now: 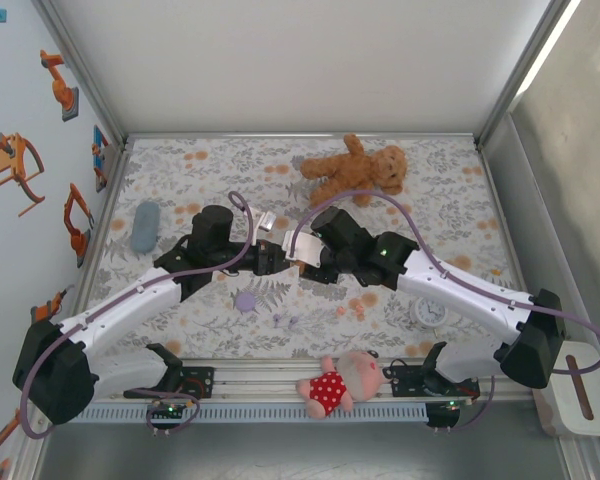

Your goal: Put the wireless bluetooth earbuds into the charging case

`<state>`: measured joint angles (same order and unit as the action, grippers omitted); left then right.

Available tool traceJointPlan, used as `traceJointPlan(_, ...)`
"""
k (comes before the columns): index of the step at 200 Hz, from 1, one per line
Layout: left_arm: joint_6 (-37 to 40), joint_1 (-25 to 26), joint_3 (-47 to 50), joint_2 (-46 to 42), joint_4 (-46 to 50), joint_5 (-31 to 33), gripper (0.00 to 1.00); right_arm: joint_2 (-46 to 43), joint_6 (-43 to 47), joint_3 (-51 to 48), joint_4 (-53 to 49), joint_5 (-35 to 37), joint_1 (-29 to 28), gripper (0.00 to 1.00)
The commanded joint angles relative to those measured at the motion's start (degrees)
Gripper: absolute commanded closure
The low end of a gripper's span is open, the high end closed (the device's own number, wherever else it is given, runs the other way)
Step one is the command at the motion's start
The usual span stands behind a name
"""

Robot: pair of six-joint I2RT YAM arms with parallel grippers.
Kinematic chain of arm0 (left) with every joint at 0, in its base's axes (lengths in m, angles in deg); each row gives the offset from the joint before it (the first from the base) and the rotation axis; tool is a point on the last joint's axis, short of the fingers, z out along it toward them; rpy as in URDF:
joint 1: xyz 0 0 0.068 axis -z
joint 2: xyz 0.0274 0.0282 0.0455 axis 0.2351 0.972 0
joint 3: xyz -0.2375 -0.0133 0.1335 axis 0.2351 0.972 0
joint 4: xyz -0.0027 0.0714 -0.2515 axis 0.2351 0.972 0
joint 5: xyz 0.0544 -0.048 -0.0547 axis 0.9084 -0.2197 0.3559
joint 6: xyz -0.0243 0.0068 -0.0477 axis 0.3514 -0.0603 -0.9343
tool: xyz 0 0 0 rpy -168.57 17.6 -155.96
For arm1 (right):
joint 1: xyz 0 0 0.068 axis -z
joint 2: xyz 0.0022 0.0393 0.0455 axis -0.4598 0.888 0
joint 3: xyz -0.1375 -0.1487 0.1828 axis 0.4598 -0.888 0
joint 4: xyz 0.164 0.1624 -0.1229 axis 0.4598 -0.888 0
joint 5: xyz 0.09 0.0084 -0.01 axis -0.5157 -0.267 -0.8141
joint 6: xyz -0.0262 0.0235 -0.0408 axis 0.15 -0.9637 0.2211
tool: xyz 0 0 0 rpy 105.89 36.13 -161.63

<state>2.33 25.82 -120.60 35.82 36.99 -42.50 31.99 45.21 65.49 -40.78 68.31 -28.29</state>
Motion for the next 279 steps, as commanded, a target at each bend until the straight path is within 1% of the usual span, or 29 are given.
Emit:
traceJointPlan(1, 1.5, 0.6, -2.0, -0.8, -0.3, -0.4, 0.85, -0.4, -1.9, 1.7, 0.1, 0.2, -0.2, 0.45)
traceJointPlan(20, 1.8, 0.6, -1.4, -2.1, -0.3, 1.5, 0.88, -1.6, -2.7, 1.3, 0.5, 0.0, 0.0, 0.31)
traceJointPlan(36, 2.0, 0.4, -0.4, -3.8, -0.5, 3.9, 0.92, -3.4, -3.9, 0.5, 1.6, -2.1, 0.9, 0.23)
traceJointPlan(55, 2.3, 0.0, 1.4, -6.5, -1.2, 6.7, 0.95, -6.3, -5.8, -0.6, 3.1, -6.5, 2.9, 0.14)
traceJointPlan(75, 2.6, -0.4, 3.9, -10.4, -2.9, 10.0, 1.00, -10.0, -8.4, -2.4, 5.7, -11.9, 5.2, 0.07)
traceJointPlan(89, 3.1, -0.9, 6.3, -13.6, -5.3, 12.3, 1.00, -12.8, -11.1, -4.6, 9.3, -16.2, 7.3, 0.03)
traceJointPlan(118, 5.3, -1.4, 11.9, -21.3, -13.3, 16.5, 1.00, -17.7, -19.5, -9.9, 19.3, -25.7, 12.5, 0.01)
traceJointPlan(137, 8.3, -1.5, 15.7, -26.2, -20.6, 18.5, 1.00, -19.4, -26.3, -13.7, 28.7, -31.0, 14.6, 0.01)
traceJointPlan(154, 12.2, -1.4, 19.1, -29.7, -29.0, 18.6, 1.00, -19.6, -31.1, -15.4, 35.3, -33.4, 14.7, 0.01)
traceJointPlan(170, 15.3, -1.4, 21.1, -31.7, -34.2, 18.3, 1.00, -18.6, -34.1, -15.1, 38.1, -34.8, 14.7, 0.02)
traceJointPlan(187, 19.2, -1.4, 20.7, -32.6, -34.2, 16.3, 1.00, -17.2, -36.6, -14.4, 40.9, -36.0, 14.5, 0.03)
traceJointPlan(205, 22.1, -1.4, 19.5, -32.2, -34.2, 12.7, 1.00, -15.7, -37.3, -13.9, 43.7, -37.8, 13.9, 0.03)
traceJointPlan(239, 24.5, -1.3, 17.1, -29.9, -35.9, 8.0, 1.00, -12.8, -35.5, -10.9, 42.1, -38.7, 11.7, 0.03)
traceJointPlan(279, 26.6, -1.1, 14.7, -28.2, -34.3, 5.2, 1.00, -10.9, -34.7, -8.7, 42.8, -38.8, 10.0, 0.03)
